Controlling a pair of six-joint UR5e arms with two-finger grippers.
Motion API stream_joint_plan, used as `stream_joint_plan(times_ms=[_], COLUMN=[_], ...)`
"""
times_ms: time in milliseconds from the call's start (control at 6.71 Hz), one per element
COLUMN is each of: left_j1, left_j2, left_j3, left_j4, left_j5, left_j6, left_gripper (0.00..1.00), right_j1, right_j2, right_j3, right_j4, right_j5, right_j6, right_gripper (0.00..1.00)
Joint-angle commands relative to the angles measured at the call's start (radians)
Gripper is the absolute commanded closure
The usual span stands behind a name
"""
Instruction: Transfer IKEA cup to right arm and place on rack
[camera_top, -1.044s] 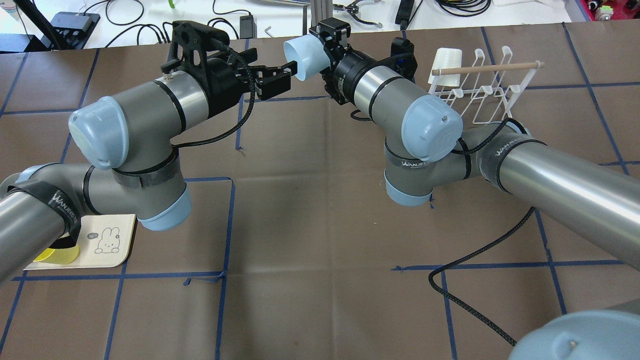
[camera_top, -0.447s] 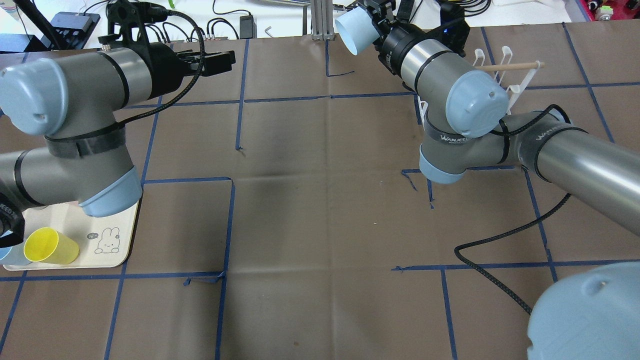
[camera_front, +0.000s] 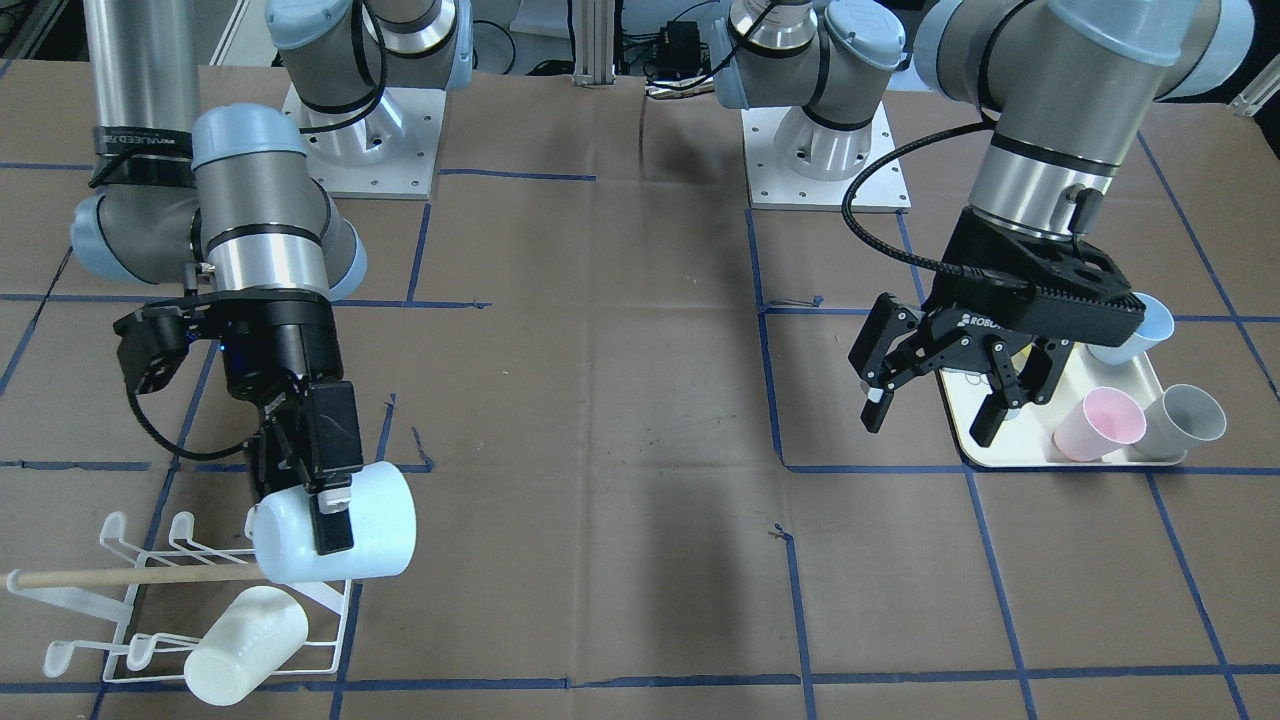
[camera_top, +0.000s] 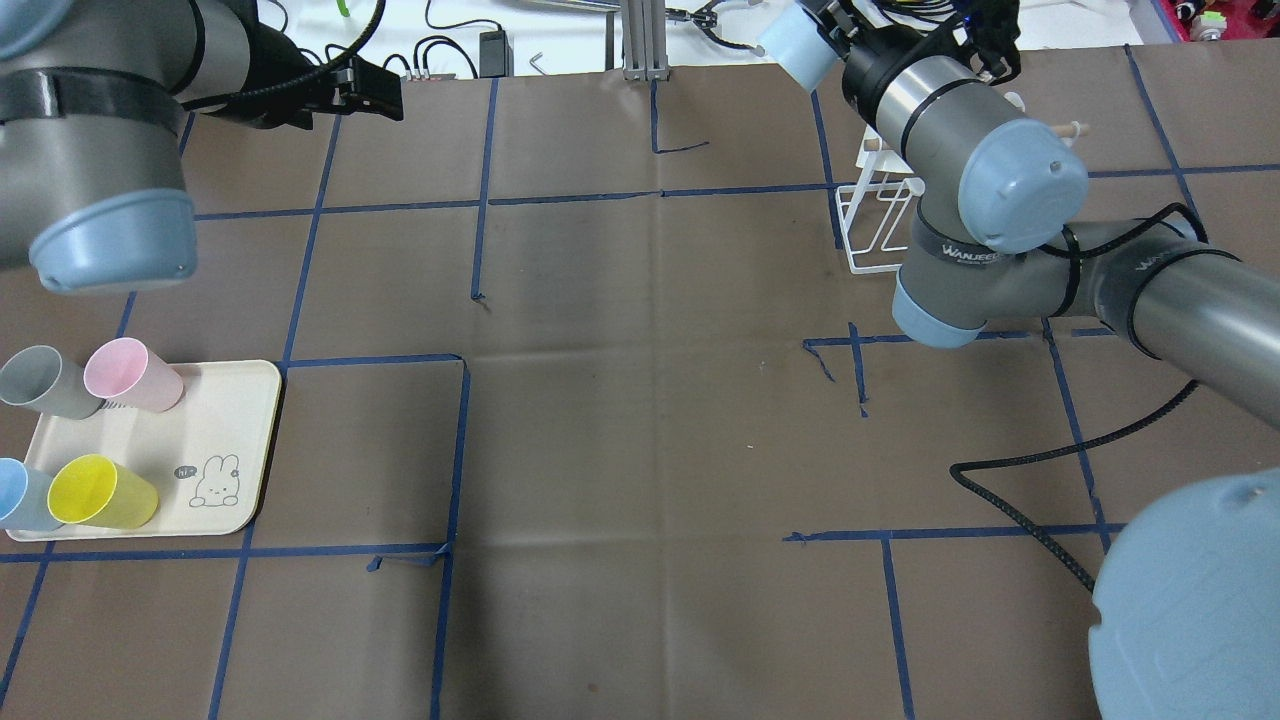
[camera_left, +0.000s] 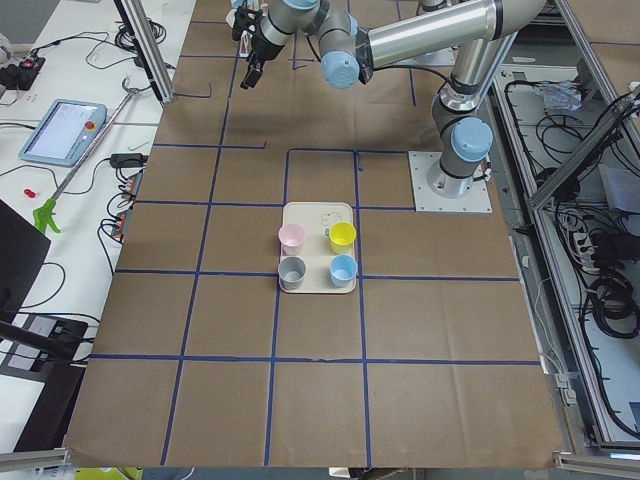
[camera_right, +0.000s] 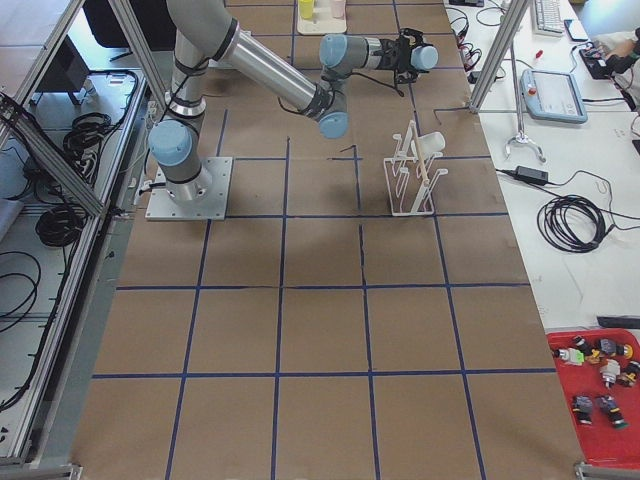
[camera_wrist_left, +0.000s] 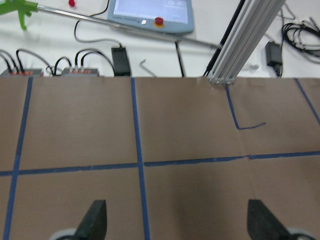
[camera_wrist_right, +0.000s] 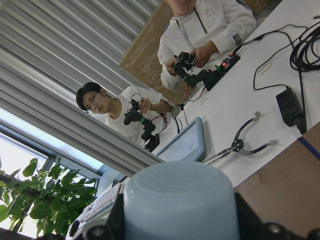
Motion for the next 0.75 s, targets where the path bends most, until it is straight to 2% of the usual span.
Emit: stream_joint_plan(times_ms=[0,149,298,596], left_j1=[-0.017,-0.056,-0.076,-0.08], left_j2=[-0.036,-0.041,-0.02,0.009], left_j3=[0.163,0.22,0.236,0.213], left_j4=[-0.411,-0.555,-0.627,-0.634], left_j5=[0.113,0.176,0.178,0.169], left_j6=[-0.013,-0.024,-0.024,-0.024], left_gripper=[0.01,0.01,0.01,0.0], right_j1=[-0.104,-0.152,-0.172,-0.221], right_j2=[0.005,0.012,0.049,0.155], right_j3=[-0.004,-0.008,-0.052,-0.157], right_j4=[0.002,0.002,0.0,-0.013], right_j5=[0.01,0.016,0.018,0.024], right_j6=[-0.353,-0.494,-0.59,-0.725], right_gripper=[0.9,0.9,0.9,0.9])
